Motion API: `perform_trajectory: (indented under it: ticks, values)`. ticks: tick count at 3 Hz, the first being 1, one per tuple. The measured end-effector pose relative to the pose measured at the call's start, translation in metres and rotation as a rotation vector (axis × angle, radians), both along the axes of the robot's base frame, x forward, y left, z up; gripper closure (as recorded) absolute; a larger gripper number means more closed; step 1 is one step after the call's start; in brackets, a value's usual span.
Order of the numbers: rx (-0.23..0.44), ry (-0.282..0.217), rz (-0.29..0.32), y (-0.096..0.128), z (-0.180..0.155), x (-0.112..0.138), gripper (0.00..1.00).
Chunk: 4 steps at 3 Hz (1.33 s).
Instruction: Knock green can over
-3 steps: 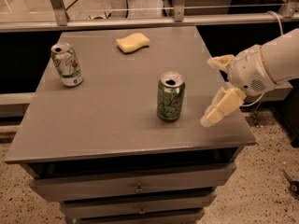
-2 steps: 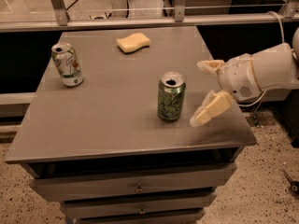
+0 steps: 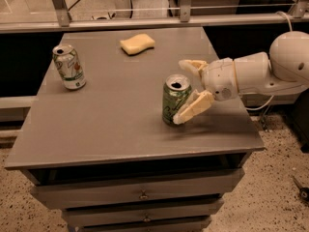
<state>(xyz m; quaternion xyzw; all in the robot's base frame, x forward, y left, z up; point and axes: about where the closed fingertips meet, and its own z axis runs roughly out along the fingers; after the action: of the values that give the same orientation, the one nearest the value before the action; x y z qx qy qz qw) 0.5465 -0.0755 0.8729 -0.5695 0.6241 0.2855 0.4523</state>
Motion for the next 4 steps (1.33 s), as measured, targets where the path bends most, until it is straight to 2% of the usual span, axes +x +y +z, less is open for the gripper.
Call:
perform_trajectory:
  ticks: [2, 3, 4]
  values:
    - [0.120, -0.053, 0.115, 0.064, 0.055, 0.022, 0.00]
    - [0.143, -0.062, 0.133, 0.078, 0.069, 0.027, 0.00]
    - [0.144, -0.069, 0.098, 0.066, 0.071, 0.029, 0.00]
